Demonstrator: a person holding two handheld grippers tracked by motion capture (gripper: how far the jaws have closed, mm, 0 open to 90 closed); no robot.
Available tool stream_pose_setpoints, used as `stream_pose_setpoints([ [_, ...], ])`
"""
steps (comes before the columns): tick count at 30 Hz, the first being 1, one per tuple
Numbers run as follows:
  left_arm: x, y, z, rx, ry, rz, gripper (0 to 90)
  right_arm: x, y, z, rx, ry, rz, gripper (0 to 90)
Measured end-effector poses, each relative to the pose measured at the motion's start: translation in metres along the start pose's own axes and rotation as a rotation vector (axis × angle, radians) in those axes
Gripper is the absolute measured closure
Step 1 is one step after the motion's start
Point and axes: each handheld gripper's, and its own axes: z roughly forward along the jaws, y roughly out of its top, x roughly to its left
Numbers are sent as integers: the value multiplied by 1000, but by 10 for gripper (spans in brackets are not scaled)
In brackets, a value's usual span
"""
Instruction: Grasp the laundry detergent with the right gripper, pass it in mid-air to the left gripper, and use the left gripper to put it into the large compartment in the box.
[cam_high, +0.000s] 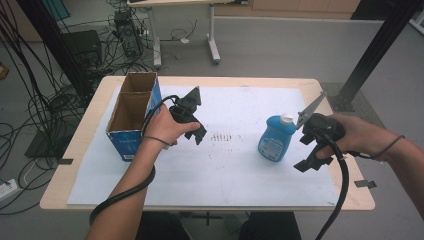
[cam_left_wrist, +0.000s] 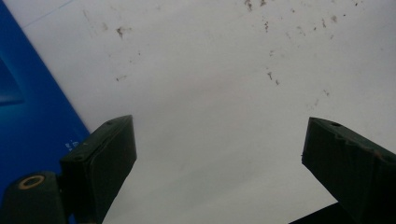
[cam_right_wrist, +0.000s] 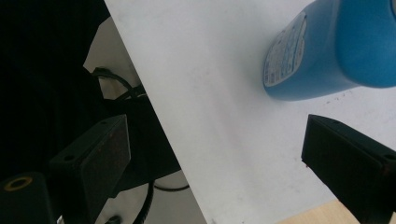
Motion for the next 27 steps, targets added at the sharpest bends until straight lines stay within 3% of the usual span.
stream_pose_setpoints([
  [10, -3, -6, 9, 0, -2, -4, 102, -3, -14, 10, 12, -24, 25, 74],
  [11, -4, -7, 11, 1, -9, -6, 102, -5, -16, 12, 3, -19, 5, 74],
  [12, -4, -8, 12, 3, -14, -5, 102, -4, -18, 13, 11, -21, 31, 74],
  [27, -9, -11, 23, 4, -32, -3, 102, -18, -37, 30, 11, -62, 92, 67],
])
